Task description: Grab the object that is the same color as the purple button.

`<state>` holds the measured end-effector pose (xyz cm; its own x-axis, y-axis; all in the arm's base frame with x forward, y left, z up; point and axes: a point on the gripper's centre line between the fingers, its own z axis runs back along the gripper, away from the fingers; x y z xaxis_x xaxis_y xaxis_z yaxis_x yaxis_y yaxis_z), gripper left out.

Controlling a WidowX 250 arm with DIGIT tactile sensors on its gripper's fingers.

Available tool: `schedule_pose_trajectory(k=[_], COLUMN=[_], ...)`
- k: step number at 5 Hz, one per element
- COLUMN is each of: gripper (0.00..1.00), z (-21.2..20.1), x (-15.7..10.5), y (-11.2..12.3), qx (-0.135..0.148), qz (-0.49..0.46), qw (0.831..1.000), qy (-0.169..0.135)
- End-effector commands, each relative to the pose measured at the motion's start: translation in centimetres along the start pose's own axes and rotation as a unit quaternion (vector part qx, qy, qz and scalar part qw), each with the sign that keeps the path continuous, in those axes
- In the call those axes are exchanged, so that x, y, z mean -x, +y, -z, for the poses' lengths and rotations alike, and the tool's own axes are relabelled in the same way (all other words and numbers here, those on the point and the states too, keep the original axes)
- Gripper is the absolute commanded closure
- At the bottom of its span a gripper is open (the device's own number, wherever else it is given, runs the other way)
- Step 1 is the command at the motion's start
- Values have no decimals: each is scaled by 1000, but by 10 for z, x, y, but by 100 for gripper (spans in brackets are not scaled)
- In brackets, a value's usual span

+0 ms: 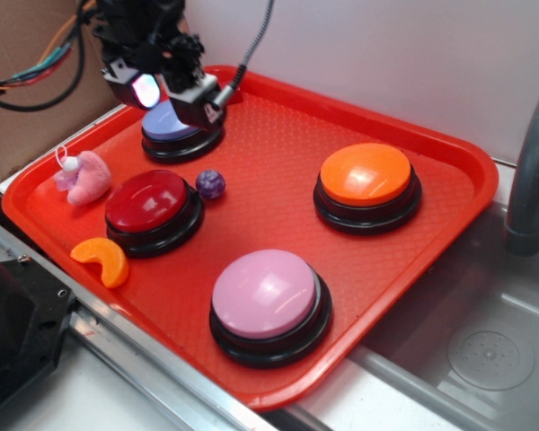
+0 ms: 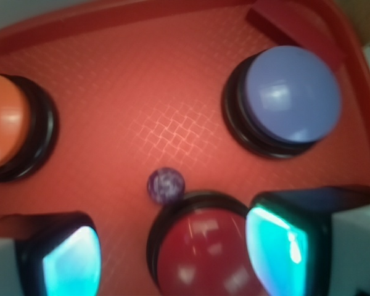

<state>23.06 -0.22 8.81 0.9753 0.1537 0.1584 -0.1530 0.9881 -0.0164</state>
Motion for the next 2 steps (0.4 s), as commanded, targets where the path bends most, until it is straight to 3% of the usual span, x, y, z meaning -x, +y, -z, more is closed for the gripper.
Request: schedule_pose_trajectory(k=[1,2], gripper=[0,0], z=[29,39], x=[-20,-18], y=[-5,-8], qx=[-15,-19], qz=[15,24], qw=[1000,1000], qy=[0,6])
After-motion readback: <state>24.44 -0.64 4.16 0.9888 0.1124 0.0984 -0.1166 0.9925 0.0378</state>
